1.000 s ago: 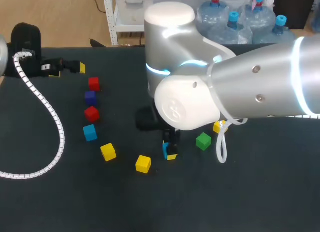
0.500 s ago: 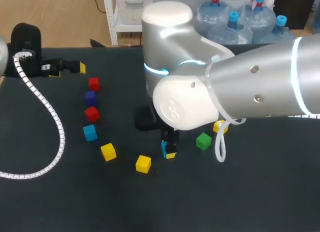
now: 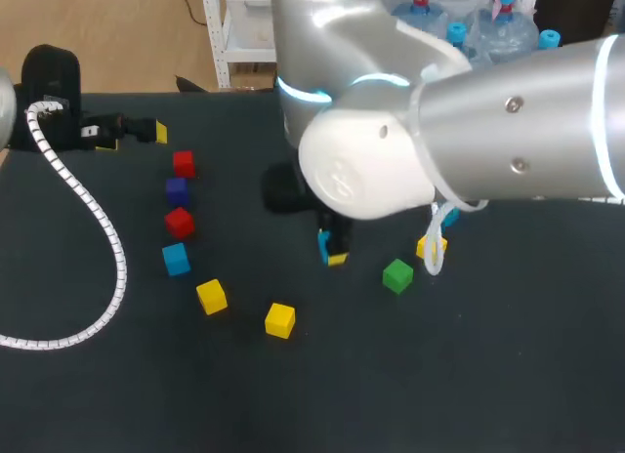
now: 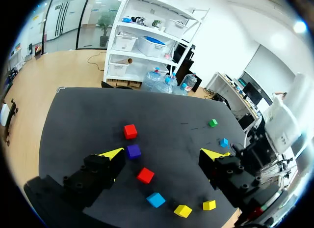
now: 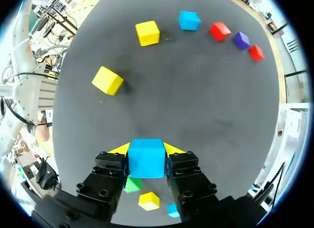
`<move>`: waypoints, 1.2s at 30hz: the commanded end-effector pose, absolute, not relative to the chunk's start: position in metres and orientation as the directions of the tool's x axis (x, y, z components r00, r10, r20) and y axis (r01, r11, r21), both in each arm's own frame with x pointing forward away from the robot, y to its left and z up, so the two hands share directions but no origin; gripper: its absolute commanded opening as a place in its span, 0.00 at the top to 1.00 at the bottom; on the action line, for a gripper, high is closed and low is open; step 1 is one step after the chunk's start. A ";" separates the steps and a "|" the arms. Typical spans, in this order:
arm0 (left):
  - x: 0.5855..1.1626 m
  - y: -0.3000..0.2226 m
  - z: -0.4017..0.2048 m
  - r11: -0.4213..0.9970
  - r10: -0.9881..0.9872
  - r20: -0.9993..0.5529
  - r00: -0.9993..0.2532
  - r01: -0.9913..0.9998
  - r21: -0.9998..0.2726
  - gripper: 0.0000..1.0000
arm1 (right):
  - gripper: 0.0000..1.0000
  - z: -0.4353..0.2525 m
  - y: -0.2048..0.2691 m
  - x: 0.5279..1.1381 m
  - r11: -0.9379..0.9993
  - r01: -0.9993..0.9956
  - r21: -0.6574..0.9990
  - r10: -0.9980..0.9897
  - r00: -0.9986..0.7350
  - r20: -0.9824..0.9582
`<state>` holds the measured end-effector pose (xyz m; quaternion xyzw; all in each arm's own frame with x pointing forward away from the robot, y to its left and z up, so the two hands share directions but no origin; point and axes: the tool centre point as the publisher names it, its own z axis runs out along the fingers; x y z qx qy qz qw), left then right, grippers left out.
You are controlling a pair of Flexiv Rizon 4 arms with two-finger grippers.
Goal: Place the blue cubes, place green cubes on the blue cubes, place the yellow cubes on the green cubes, then place the red cubes on the yellow cubes, and place purple cube on the red cubes.
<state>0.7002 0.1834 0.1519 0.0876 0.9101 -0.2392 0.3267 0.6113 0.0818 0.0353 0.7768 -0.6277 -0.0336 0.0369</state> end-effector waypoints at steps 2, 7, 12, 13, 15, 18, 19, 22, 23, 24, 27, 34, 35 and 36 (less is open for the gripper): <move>0.700 0.185 0.151 0.867 0.002 -0.640 -0.768 0.320 -0.382 0.00 | 1.00 0.034 0.083 0.638 -0.199 -0.968 0.151 -0.980 0.198 -0.021; 0.700 0.185 0.151 0.867 0.002 -0.640 -0.768 0.320 -0.382 0.00 | 1.00 0.027 0.084 0.650 -0.193 -0.965 0.178 -0.981 0.190 -0.034; 0.700 0.185 0.151 0.867 0.002 -0.640 -0.768 0.320 -0.382 0.00 | 1.00 0.019 0.087 0.654 -0.189 -0.962 0.199 -0.982 0.183 -0.045; 0.700 0.185 0.151 0.867 0.002 -0.640 -0.768 0.320 -0.382 0.00 | 1.00 0.017 0.088 0.654 -0.190 -0.961 0.201 -0.982 0.184 -0.047; 0.700 0.185 0.151 0.867 0.002 -0.640 -0.768 0.320 -0.382 0.00 | 1.00 0.012 0.089 0.653 -0.190 -0.959 0.210 -0.982 0.184 -0.049; 0.700 0.185 0.151 0.867 0.002 -0.640 -0.768 0.320 -0.382 0.00 | 1.00 0.004 0.085 0.656 -0.184 -0.958 0.220 -0.983 0.177 -0.049; 0.700 0.185 0.151 0.867 0.002 -0.640 -0.768 0.320 -0.382 0.00 | 1.00 0.002 0.083 0.657 -0.178 -0.958 0.223 -0.984 0.171 -0.049; 0.700 0.185 0.151 0.867 0.002 -0.640 -0.768 0.320 -0.382 0.00 | 1.00 -0.002 0.078 0.658 -0.161 -0.961 0.226 -0.987 0.151 -0.063; 0.700 0.185 0.151 0.867 0.002 -0.640 -0.768 0.320 -0.382 0.00 | 1.00 -0.003 0.077 0.658 -0.160 -0.961 0.226 -0.987 0.149 -0.064; 0.700 0.185 0.151 0.867 0.002 -0.640 -0.768 0.320 -0.382 0.00 | 1.00 -0.003 0.077 0.658 -0.158 -0.961 0.226 -0.987 0.147 -0.065; 0.700 0.185 0.151 0.867 0.002 -0.640 -0.768 0.320 -0.382 0.00 | 1.00 -0.004 0.076 0.659 -0.154 -0.963 0.223 -0.988 0.143 -0.065; 0.700 0.185 0.151 0.867 0.002 -0.640 -0.768 0.320 -0.382 0.00 | 1.00 -0.003 0.078 0.662 -0.144 -0.968 0.204 -0.989 0.138 -0.043; 0.700 0.185 0.151 0.867 0.002 -0.640 -0.768 0.320 -0.382 0.00 | 1.00 -0.003 0.078 0.662 -0.141 -0.970 0.200 -0.990 0.138 -0.030; 0.700 0.185 0.151 0.867 0.002 -0.640 -0.768 0.320 -0.382 0.00 | 1.00 -0.004 0.078 0.662 -0.140 -0.969 0.201 -0.990 0.137 -0.029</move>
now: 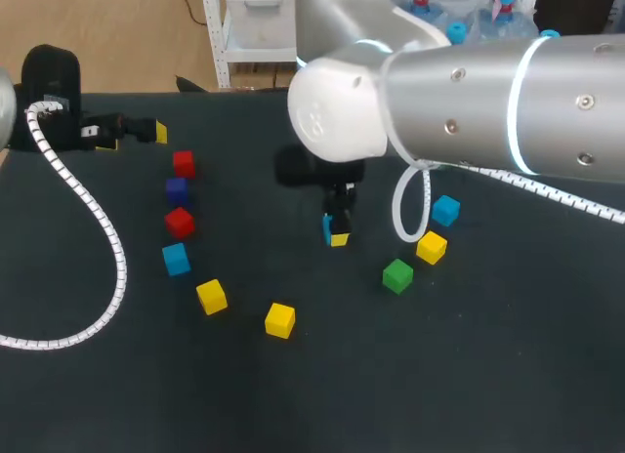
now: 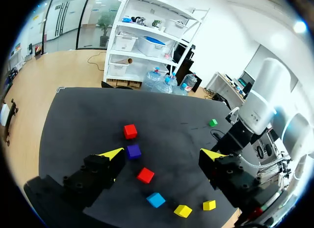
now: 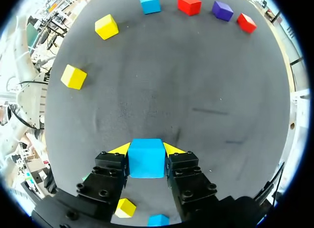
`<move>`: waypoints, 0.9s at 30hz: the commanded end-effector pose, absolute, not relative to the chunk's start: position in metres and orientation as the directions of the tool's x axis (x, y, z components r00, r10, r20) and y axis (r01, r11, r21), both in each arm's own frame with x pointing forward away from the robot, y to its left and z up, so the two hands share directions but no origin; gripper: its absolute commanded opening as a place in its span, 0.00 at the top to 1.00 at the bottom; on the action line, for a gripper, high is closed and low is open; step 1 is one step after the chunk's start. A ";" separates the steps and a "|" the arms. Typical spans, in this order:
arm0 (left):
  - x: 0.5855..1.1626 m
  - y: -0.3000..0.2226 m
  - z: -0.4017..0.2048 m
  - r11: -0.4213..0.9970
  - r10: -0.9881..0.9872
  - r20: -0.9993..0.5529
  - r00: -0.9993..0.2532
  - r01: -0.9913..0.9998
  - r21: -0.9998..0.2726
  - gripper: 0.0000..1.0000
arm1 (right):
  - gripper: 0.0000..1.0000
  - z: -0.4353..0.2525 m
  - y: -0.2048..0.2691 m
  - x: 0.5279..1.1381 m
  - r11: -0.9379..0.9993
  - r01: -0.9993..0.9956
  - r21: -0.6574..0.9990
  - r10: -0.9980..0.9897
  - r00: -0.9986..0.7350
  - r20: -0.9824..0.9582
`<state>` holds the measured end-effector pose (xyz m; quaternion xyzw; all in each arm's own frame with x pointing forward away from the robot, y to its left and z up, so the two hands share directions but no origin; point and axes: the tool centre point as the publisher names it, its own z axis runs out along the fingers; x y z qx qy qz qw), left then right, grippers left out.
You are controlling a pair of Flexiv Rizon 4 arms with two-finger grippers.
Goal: Place the blue cubes, place green cubes on the blue cubes, place the yellow cubes on the green cubes, then place the red cubes on the yellow cubes, and place purple cube on the red cubes.
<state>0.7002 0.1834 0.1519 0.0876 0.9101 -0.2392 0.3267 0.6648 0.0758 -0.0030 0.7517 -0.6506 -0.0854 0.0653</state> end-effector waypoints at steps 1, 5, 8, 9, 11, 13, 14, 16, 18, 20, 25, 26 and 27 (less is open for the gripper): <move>0.700 0.185 0.151 0.867 0.002 -0.640 -0.768 0.320 -0.382 0.00 | 1.00 -0.005 0.077 0.663 -0.137 -0.970 0.203 -0.991 0.134 -0.028; 0.700 0.185 0.151 0.867 0.002 -0.640 -0.768 0.320 -0.382 0.00 | 1.00 -0.008 0.075 0.665 -0.124 -0.970 0.207 -0.992 0.121 -0.027; 0.700 0.185 0.151 0.867 0.002 -0.640 -0.768 0.320 -0.382 0.00 | 1.00 -0.009 0.074 0.664 -0.120 -0.971 0.206 -0.993 0.117 -0.027; 0.700 0.185 0.151 0.867 0.002 -0.640 -0.768 0.320 -0.382 0.00 | 1.00 -0.009 0.074 0.664 -0.116 -0.972 0.205 -0.993 0.113 -0.027; 0.700 0.185 0.151 0.867 0.002 -0.640 -0.768 0.320 -0.382 0.00 | 1.00 -0.010 0.073 0.664 -0.111 -0.973 0.203 -0.994 0.108 -0.027; 0.700 0.185 0.151 0.867 0.002 -0.640 -0.768 0.320 -0.382 0.00 | 1.00 -0.012 0.073 0.664 -0.106 -0.973 0.203 -0.994 0.104 -0.025; 0.700 0.185 0.151 0.867 0.002 -0.640 -0.768 0.320 -0.382 0.00 | 1.00 -0.013 0.073 0.664 -0.104 -0.974 0.201 -0.995 0.102 -0.020; 0.700 0.185 0.151 0.867 0.002 -0.640 -0.768 0.320 -0.382 0.00 | 1.00 -0.014 0.074 0.664 -0.102 -0.975 0.197 -0.995 0.101 -0.014; 0.700 0.185 0.151 0.867 0.002 -0.640 -0.768 0.320 -0.382 0.00 | 1.00 -0.015 0.074 0.666 -0.095 -0.977 0.193 -0.995 0.094 -0.012; 0.700 0.185 0.151 0.867 0.002 -0.640 -0.768 0.320 -0.382 0.00 | 1.00 -0.013 0.076 0.664 -0.089 -0.979 0.185 -0.996 0.089 -0.009; 0.700 0.185 0.151 0.867 0.002 -0.640 -0.768 0.320 -0.382 0.00 | 1.00 -0.014 0.077 0.662 -0.083 -0.980 0.181 -0.997 0.083 -0.003; 0.700 0.185 0.151 0.867 0.002 -0.640 -0.768 0.320 -0.382 0.00 | 1.00 -0.016 0.076 0.663 -0.080 -0.980 0.182 -0.997 0.081 -0.001; 0.700 0.185 0.151 0.867 0.002 -0.640 -0.768 0.320 -0.382 0.00 | 0.98 -0.017 0.076 0.663 -0.078 -0.980 0.185 -0.997 0.079 0.000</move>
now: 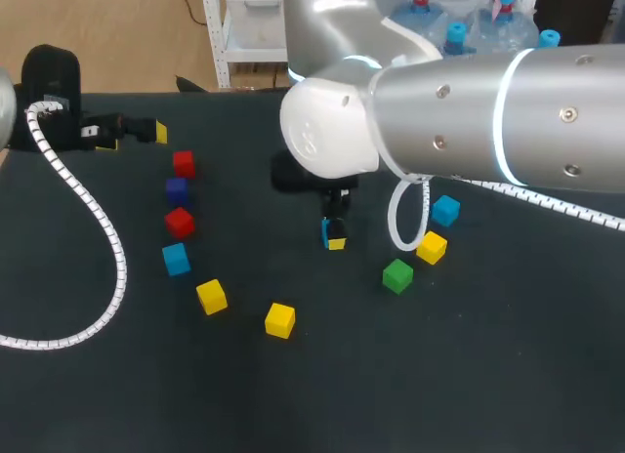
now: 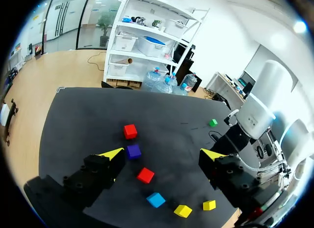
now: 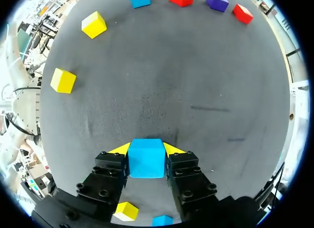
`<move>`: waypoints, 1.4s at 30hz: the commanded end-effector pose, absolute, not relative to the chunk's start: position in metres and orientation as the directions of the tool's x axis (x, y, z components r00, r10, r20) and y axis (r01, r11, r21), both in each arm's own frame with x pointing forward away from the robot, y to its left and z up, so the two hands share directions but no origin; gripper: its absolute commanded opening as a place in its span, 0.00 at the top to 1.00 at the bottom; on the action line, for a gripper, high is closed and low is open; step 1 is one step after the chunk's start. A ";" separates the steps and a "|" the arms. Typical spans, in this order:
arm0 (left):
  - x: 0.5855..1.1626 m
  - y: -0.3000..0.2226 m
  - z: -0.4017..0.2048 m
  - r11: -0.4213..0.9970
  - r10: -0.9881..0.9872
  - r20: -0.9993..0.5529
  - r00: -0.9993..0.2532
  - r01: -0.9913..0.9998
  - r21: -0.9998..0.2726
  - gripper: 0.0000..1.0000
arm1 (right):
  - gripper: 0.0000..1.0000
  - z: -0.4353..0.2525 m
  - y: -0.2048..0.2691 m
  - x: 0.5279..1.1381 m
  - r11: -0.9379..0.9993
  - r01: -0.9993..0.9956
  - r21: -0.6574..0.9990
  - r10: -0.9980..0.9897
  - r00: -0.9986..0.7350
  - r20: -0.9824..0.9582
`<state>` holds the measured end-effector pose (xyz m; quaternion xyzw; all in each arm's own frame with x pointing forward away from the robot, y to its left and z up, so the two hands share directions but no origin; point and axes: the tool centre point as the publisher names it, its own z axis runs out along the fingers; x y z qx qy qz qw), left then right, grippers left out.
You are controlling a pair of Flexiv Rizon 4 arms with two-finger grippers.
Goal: Place the blue cubes, place green cubes on the blue cubes, place the yellow cubes on the green cubes, then place the red cubes on the yellow cubes, and place purple cube on the red cubes.
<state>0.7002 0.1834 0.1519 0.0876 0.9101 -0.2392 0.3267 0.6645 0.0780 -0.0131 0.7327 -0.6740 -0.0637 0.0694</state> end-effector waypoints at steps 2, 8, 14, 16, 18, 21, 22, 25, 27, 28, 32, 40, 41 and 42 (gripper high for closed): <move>0.700 0.185 0.151 0.867 0.002 -0.640 -0.768 0.320 -0.382 0.00 | 0.82 -0.017 0.076 0.663 -0.075 -0.979 0.187 -0.997 0.076 0.000; 0.700 0.185 0.151 0.867 0.002 -0.640 -0.768 0.320 -0.382 0.00 | 0.00 -0.018 0.073 0.663 -0.061 -0.980 0.189 -0.998 0.061 -0.007; 0.700 0.185 0.151 0.867 0.002 -0.640 -0.768 0.320 -0.382 0.00 | 0.00 -0.012 0.074 0.660 -0.065 -0.982 0.176 -0.998 0.062 -0.025; 0.700 0.185 0.151 0.867 0.002 -0.640 -0.768 0.320 -0.382 0.00 | 0.00 -0.010 0.072 0.661 -0.072 -0.981 0.180 -0.997 0.065 -0.044; 0.700 0.185 0.151 0.867 0.002 -0.640 -0.768 0.320 -0.382 0.00 | 0.00 -0.005 0.069 0.661 -0.080 -0.982 0.172 -0.996 0.072 -0.054; 0.700 0.185 0.151 0.867 0.002 -0.640 -0.768 0.320 -0.382 0.00 | 0.00 0.005 0.063 0.662 -0.100 -0.982 0.164 -0.994 0.090 -0.066; 0.700 0.185 0.151 0.867 0.002 -0.640 -0.768 0.320 -0.382 0.00 | 0.00 0.009 0.059 0.662 -0.109 -0.981 0.160 -0.992 0.097 -0.079; 0.700 0.185 0.151 0.867 0.002 -0.640 -0.768 0.320 -0.382 0.00 | 0.00 0.022 0.043 0.660 -0.143 -0.978 0.152 -0.983 0.122 -0.141; 0.700 0.185 0.151 0.867 0.002 -0.640 -0.768 0.320 -0.382 0.00 | 0.00 0.029 0.032 0.661 -0.178 -0.973 0.149 -0.973 0.152 -0.172; 0.700 0.185 0.151 0.867 0.002 -0.640 -0.768 0.320 -0.382 0.00 | 0.00 0.032 0.027 0.660 -0.182 -0.973 0.143 -0.973 0.157 -0.169; 0.700 0.185 0.151 0.867 0.002 -0.640 -0.768 0.320 -0.382 0.00 | 0.00 0.040 0.004 0.658 -0.243 -0.961 0.135 -0.962 0.220 -0.161; 0.700 0.185 0.151 0.867 0.002 -0.640 -0.768 0.320 -0.382 0.00 | 0.00 0.033 -0.040 0.664 -0.264 -0.950 0.166 -0.949 0.224 -0.223; 0.700 0.185 0.151 0.867 0.002 -0.640 -0.768 0.320 -0.382 0.00 | 0.00 0.031 -0.044 0.665 -0.264 -0.948 0.177 -0.949 0.223 -0.221; 0.700 0.185 0.151 0.867 0.002 -0.640 -0.768 0.320 -0.382 0.00 | 0.00 0.029 -0.048 0.667 -0.269 -0.947 0.177 -0.948 0.227 -0.224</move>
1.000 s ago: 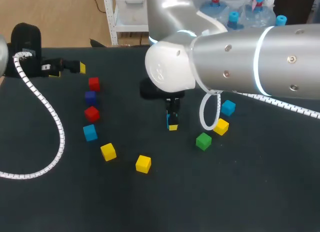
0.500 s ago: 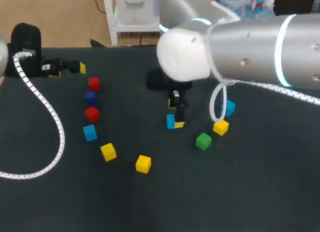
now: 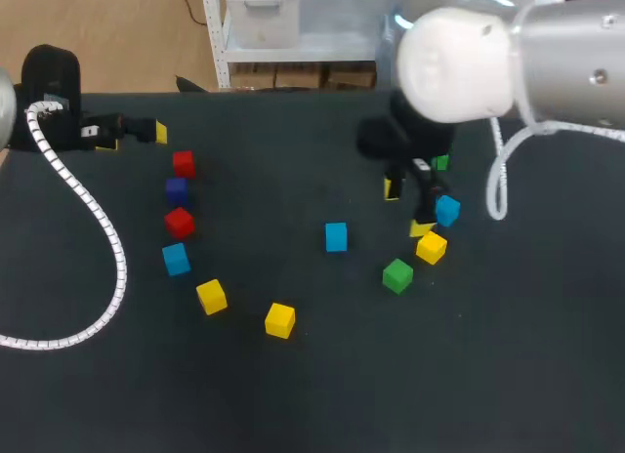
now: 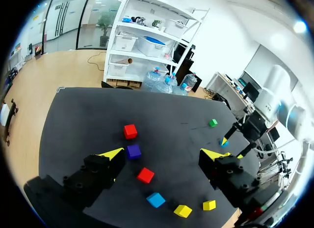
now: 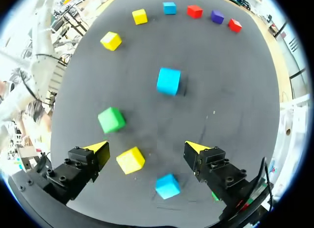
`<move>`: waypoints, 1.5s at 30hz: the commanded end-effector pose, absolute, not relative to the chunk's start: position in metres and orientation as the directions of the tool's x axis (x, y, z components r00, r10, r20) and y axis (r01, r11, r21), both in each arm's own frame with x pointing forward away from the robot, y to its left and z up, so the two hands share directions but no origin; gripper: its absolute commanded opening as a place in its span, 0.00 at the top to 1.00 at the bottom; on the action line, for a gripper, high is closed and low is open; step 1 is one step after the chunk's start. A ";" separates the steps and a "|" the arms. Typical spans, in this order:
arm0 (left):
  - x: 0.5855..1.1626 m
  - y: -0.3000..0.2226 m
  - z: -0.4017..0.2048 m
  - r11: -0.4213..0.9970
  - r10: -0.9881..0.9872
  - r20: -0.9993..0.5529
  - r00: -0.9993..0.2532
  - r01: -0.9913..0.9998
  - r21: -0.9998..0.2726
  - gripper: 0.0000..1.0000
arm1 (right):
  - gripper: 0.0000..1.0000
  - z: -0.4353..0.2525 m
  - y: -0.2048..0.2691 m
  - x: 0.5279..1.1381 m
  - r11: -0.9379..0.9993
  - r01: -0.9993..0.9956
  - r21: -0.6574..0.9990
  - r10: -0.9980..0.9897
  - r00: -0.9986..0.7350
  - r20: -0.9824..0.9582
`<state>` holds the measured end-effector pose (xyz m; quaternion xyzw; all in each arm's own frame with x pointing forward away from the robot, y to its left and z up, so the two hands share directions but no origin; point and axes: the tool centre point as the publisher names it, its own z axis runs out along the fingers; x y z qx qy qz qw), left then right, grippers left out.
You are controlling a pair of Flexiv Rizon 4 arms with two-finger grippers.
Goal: Place the blue cubes, place green cubes on the blue cubes, place the yellow cubes on the green cubes, then place the red cubes on the yellow cubes, and place purple cube on the red cubes.
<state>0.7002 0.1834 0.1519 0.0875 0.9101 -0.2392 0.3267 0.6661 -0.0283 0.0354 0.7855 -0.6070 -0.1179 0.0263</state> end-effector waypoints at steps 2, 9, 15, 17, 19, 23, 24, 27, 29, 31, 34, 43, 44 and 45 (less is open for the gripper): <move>0.700 0.185 0.151 0.867 0.002 -0.640 -0.768 0.320 -0.382 0.00 | 0.00 0.027 -0.055 0.670 -0.280 -0.942 0.183 -0.945 0.236 -0.228; 0.700 0.185 0.151 0.867 0.002 -0.640 -0.768 0.320 -0.382 0.00 | 0.00 0.035 -0.056 0.671 -0.296 -0.934 0.198 -0.941 0.251 -0.225; 0.700 0.185 0.151 0.867 0.002 -0.640 -0.768 0.320 -0.382 0.00 | 0.00 0.035 -0.056 0.671 -0.296 -0.934 0.198 -0.941 0.251 -0.225; 0.700 0.185 0.151 0.867 0.002 -0.640 -0.768 0.320 -0.382 0.00 | 0.00 0.035 -0.056 0.671 -0.296 -0.934 0.198 -0.941 0.251 -0.225; 0.700 0.185 0.151 0.867 0.002 -0.640 -0.768 0.320 -0.382 0.00 | 0.00 0.035 -0.056 0.671 -0.296 -0.934 0.198 -0.941 0.251 -0.225; 0.700 0.185 0.151 0.867 0.002 -0.640 -0.768 0.320 -0.382 0.00 | 0.00 0.035 -0.056 0.671 -0.296 -0.934 0.198 -0.941 0.251 -0.225; 0.700 0.185 0.151 0.867 0.002 -0.640 -0.768 0.320 -0.382 0.00 | 0.00 0.035 -0.056 0.671 -0.296 -0.934 0.198 -0.941 0.251 -0.225; 0.700 0.185 0.151 0.867 0.002 -0.640 -0.768 0.320 -0.382 0.00 | 0.00 0.035 -0.056 0.671 -0.296 -0.934 0.198 -0.941 0.251 -0.225; 0.700 0.185 0.151 0.867 0.002 -0.640 -0.768 0.320 -0.382 0.00 | 0.00 0.030 -0.048 0.665 -0.312 -0.931 0.188 -0.947 0.290 -0.138; 0.700 0.185 0.151 0.867 0.002 -0.640 -0.768 0.320 -0.382 0.00 | 0.00 0.027 -0.048 0.664 -0.341 -0.921 0.189 -0.937 0.318 -0.143; 0.700 0.185 0.151 0.867 0.002 -0.640 -0.768 0.320 -0.382 0.00 | 0.00 0.029 -0.058 0.666 -0.333 -0.931 0.152 -0.941 0.317 -0.123; 0.700 0.185 0.151 0.867 0.002 -0.640 -0.768 0.320 -0.382 0.00 | 0.00 0.028 -0.085 0.682 -0.328 -0.943 0.065 -0.942 0.321 -0.096; 0.700 0.185 0.151 0.867 0.002 -0.640 -0.768 0.320 -0.382 0.00 | 0.00 0.027 -0.089 0.685 -0.326 -0.943 0.062 -0.943 0.320 -0.094; 0.700 0.185 0.151 0.867 0.002 -0.640 -0.768 0.320 -0.382 0.00 | 0.00 0.026 -0.093 0.687 -0.330 -0.942 0.060 -0.942 0.324 -0.094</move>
